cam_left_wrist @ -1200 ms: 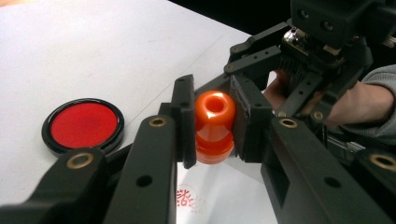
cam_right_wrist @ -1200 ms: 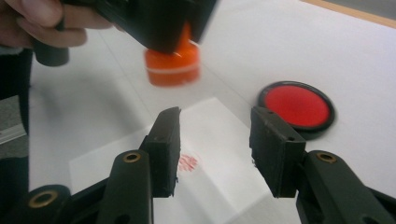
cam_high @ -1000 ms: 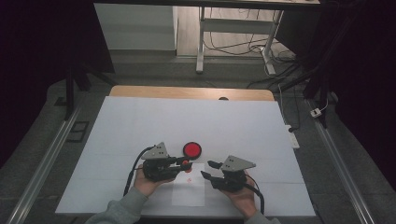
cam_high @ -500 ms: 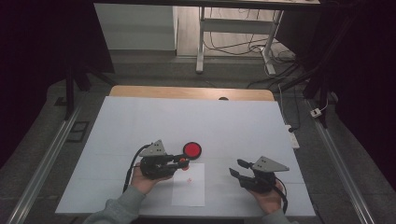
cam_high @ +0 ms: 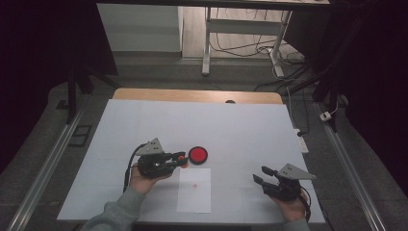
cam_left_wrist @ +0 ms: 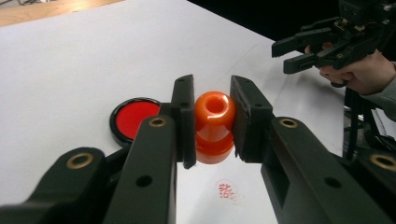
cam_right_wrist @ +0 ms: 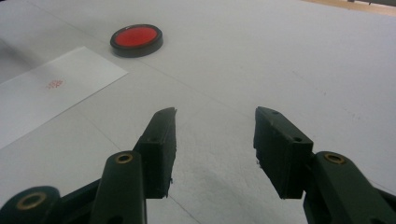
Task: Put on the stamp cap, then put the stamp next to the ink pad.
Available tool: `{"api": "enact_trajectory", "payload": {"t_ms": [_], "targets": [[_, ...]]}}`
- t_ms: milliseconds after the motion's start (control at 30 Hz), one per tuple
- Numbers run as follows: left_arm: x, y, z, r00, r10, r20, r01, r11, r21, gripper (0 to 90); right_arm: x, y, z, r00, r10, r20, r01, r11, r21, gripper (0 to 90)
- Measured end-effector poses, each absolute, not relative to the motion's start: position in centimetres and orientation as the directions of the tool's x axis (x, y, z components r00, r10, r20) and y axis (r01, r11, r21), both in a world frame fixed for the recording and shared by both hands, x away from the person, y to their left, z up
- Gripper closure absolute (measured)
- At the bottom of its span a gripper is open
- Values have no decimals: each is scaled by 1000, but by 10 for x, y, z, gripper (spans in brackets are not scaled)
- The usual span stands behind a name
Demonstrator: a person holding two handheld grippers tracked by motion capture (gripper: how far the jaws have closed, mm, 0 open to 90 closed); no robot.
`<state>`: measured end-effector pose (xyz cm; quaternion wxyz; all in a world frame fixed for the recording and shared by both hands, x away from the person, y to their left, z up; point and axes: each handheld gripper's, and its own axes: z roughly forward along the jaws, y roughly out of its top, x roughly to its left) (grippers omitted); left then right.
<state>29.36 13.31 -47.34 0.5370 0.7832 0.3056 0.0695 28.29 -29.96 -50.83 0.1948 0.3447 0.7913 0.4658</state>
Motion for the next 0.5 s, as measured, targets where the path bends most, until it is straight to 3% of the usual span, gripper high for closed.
{"api": "enact_trajectory", "payload": {"t_ms": [500], "targets": [[305,139,-476,778,599,-191,409,-252,877,721,285,-298,-509,-701,713,6,366,353,861,481]]}}
